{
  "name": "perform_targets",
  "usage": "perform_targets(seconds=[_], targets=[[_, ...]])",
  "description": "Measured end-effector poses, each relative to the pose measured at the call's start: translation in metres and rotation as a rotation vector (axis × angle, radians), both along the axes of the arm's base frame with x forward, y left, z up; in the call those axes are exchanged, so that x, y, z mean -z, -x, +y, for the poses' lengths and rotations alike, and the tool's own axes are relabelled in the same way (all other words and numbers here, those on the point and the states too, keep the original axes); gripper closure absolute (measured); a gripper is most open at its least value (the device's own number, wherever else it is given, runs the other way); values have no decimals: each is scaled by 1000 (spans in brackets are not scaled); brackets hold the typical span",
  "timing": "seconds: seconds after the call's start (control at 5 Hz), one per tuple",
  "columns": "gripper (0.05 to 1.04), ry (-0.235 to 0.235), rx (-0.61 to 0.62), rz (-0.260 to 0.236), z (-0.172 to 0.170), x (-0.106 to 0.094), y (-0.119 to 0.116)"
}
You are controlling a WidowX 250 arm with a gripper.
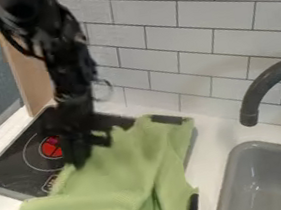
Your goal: Close the burner to the cloth
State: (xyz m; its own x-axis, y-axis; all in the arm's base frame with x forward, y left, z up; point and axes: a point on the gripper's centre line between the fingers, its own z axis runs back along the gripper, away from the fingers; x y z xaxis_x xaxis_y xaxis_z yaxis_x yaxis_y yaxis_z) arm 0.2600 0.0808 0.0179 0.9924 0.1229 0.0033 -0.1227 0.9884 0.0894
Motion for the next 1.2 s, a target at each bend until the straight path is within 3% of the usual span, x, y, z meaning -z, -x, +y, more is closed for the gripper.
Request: perform_targets(seconds=[0.2, 0.8, 1.0, 1.2], targets=[[1033, -1, -45, -17, 24, -12, -5], [1033, -22, -164, -1, 88, 0, -13], [1033, -27, -187, 26, 98, 7, -17], [1033, -29, -241, 12, 115, 5, -15]])
